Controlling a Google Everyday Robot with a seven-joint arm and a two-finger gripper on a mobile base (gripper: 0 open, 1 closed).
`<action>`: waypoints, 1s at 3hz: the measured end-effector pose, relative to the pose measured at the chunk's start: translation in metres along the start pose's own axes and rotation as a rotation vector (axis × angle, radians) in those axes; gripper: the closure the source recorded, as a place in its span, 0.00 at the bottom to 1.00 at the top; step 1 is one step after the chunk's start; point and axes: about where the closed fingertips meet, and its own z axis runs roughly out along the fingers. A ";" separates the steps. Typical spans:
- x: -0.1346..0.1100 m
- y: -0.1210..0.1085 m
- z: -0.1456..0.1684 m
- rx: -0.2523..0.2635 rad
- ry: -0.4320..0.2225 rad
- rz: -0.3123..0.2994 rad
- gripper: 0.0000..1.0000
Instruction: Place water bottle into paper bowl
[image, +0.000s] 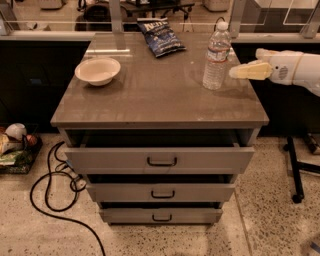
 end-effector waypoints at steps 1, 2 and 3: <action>-0.001 0.003 0.023 -0.048 0.010 -0.024 0.00; -0.006 0.009 0.045 -0.094 0.012 -0.051 0.00; -0.011 0.013 0.062 -0.118 0.004 -0.062 0.18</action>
Offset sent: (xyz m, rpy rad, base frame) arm 0.0380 0.0549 0.0049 -0.0440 -0.0435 0.1516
